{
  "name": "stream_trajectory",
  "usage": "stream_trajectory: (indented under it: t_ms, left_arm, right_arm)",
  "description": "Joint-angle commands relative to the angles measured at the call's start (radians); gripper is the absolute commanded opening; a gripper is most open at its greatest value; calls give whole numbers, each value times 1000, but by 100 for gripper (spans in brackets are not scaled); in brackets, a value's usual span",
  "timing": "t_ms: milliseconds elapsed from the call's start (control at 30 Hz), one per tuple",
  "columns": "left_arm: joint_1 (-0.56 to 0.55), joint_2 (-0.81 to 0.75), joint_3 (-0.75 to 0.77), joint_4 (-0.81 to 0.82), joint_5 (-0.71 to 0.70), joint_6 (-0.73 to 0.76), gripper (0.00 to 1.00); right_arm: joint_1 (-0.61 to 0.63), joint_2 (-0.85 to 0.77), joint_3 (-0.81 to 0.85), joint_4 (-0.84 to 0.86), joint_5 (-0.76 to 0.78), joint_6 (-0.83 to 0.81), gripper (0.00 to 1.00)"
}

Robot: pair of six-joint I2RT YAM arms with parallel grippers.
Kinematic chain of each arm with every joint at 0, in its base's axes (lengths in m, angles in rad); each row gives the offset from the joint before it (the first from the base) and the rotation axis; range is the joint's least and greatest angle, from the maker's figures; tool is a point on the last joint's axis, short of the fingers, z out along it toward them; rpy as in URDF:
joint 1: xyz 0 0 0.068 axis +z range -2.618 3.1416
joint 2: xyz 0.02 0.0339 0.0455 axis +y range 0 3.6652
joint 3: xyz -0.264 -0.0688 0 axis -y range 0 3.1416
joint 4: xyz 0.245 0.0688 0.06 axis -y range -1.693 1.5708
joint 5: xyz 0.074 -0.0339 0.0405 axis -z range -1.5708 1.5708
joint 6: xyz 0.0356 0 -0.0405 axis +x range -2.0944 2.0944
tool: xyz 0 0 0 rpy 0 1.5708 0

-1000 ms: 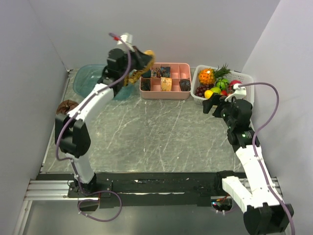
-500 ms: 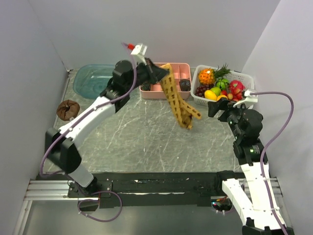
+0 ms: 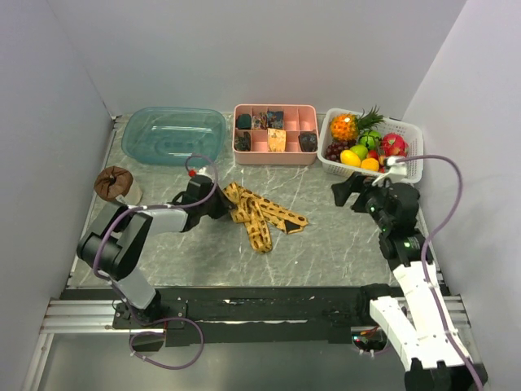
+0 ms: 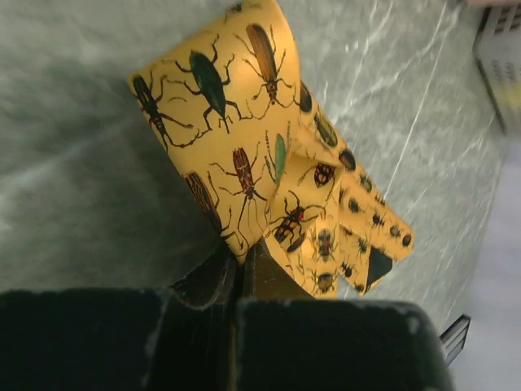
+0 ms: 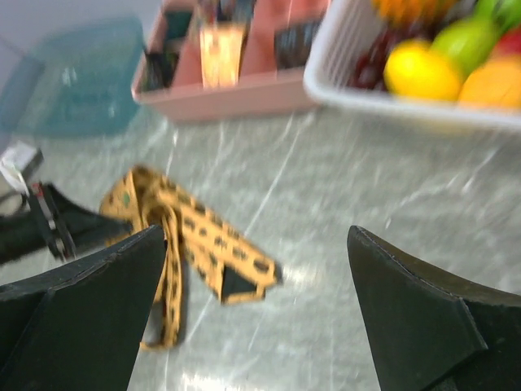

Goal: Roll the ties
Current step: Place the tie at the center of the board, then flatten out the tie at the center of the board.

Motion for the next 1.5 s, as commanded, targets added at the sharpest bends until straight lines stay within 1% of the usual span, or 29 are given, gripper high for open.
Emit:
stream_trajectory:
  t_ms: [0, 100, 167, 200, 233, 333, 400, 433, 467, 500, 533, 600, 700, 767, 900, 933, 967, 1033, 1067, 1133, 1167, 1233, 1267, 1333, 1367, 1433, 1467]
  left_arm:
    - [41, -28, 40, 76, 19, -16, 3]
    - [65, -31, 59, 12, 2, 2, 8]
    - [81, -35, 80, -26, -9, 16, 11]
    - [99, -37, 95, -57, -15, 21, 12]
    - [107, -40, 102, -74, -17, 30, 13]
    - [137, -37, 140, -134, -3, 47, 26]
    - [165, -31, 157, -161, 11, 50, 40]
    - [176, -25, 166, -186, 20, 48, 50]
    - [186, -23, 171, -195, 26, 50, 63]
    - [212, -21, 181, -206, 26, 53, 69]
    - [226, -20, 192, -244, 23, 62, 78]
    - [269, -20, 220, -275, 23, 79, 83]
    - [301, -34, 241, -304, 65, 106, 84]
    - [301, -44, 244, -329, 83, 126, 86]
    - [300, -96, 197, -338, 124, 136, 86]
    - [295, -110, 177, -326, 137, 151, 92]
    - [273, -129, 162, -317, 135, 160, 92]
    - [227, -176, 135, -330, 85, 201, 92]
    - [164, -188, 134, -349, 53, 217, 92]
    - [98, -230, 126, -394, -65, 246, 92]
    - [38, -244, 117, -399, -101, 252, 91]
    - [-14, -294, 73, -393, -194, 249, 91]
    - [-69, -313, 53, -381, -222, 252, 90]
    - [-131, -366, 2, -358, -301, 255, 88]
    - [-199, -383, -15, -349, -382, 258, 87]
    - [-275, -412, -44, -341, -481, 258, 84]
    - [-347, -414, -43, -349, -569, 257, 84]
  right_arm:
    - [45, 34, -53, 52, -69, 20, 99]
    - [109, 61, -73, 77, -69, 28, 99]
    - [164, 92, -74, 86, -36, 28, 99]
    - [236, 106, -71, 89, -22, 26, 99]
    - [266, 124, -68, 92, -10, 29, 99]
    - [376, 210, -57, 110, 6, 60, 99]
    - [442, 274, -59, 141, 4, 78, 99]
    - [461, 296, -57, 147, 6, 85, 98]
    - [478, 337, -51, 152, 6, 88, 98]
    - [494, 357, -47, 156, 1, 92, 98]
    - [520, 395, -33, 159, -3, 94, 98]
    - [542, 438, -16, 161, -29, 92, 96]
    - [574, 514, 18, 159, -55, 94, 95]
    - [588, 560, 30, 178, -69, 100, 94]
    - [599, 626, 44, 207, -122, 111, 94]
    - [602, 647, 50, 212, -137, 112, 93]
    - [605, 656, 48, 218, -146, 115, 93]
    - [607, 676, 51, 238, -164, 118, 92]
    - [607, 679, 50, 247, -168, 123, 92]
    - [607, 687, 56, 247, -166, 126, 90]
    - [607, 686, 56, 244, -146, 129, 90]
    - [605, 666, 55, 218, -110, 134, 91]
    - [603, 655, 53, 209, -50, 138, 91]
    - [591, 618, 47, 178, 5, 148, 92]
    - [584, 608, 42, 170, 24, 157, 92]
    - [573, 565, 29, 160, 82, 172, 93]
    - [558, 551, 24, 146, 98, 186, 93]
